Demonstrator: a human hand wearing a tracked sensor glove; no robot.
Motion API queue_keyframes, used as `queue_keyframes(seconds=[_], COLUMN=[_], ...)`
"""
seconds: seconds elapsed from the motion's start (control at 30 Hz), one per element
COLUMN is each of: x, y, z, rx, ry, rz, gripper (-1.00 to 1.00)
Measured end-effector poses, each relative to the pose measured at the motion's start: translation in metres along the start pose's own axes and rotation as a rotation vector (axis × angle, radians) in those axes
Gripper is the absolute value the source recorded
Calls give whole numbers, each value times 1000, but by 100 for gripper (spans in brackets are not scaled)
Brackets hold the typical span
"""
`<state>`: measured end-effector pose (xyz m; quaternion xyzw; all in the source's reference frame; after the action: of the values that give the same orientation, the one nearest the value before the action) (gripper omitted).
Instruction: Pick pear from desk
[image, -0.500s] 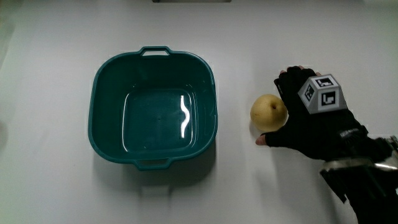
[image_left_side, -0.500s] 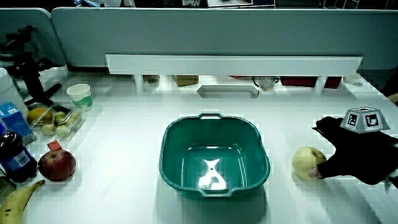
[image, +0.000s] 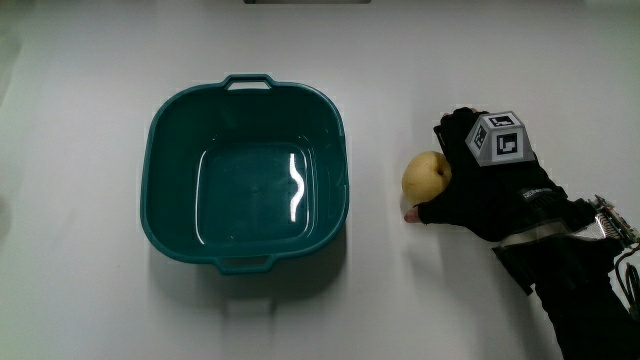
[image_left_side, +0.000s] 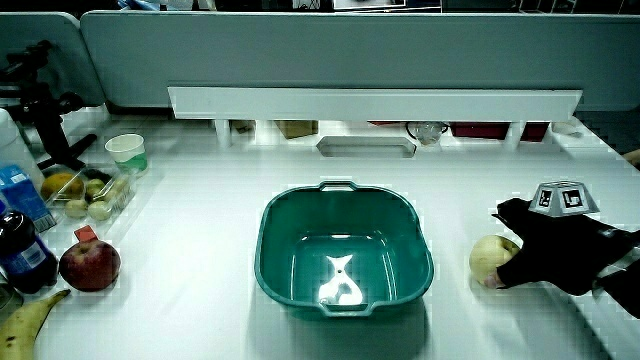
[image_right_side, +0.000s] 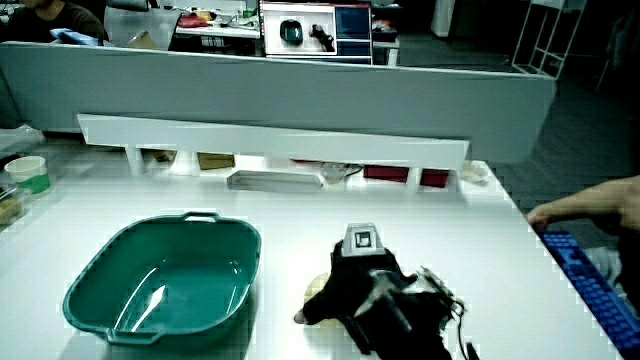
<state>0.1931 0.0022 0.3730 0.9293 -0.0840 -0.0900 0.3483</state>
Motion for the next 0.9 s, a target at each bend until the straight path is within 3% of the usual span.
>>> queue_keyframes(seconds=[0.07,0.13,0.17,0.2,0.27,0.3,0.43,0.47,0.5,0.7,0.77,0.8,0.83,0.9], x=[0,-1,1,-1,-4,-4,-5,-5,-5,-5,-6,-8,-8,-9], y=[11,20,28,32,40,46,69,73,79,103,107,108,109,111], z=[-1,0,-4,-2,1,0,-4,-3,-5,-13,-16,-17,-20,-22], rx=[-29,-28,-23,-54,-28,-76,-144,-132,-167,-210,-230,-240,-241,-259], ry=[14,9,2,22,1,31,55,53,65,90,89,105,93,99], rz=[-25,-12,-68,-39,-28,-22,-9,-17,-23,-28,-31,-1,-29,-25], gripper=[0,0,0,0,0,0,0,0,0,0,0,0,0,0])
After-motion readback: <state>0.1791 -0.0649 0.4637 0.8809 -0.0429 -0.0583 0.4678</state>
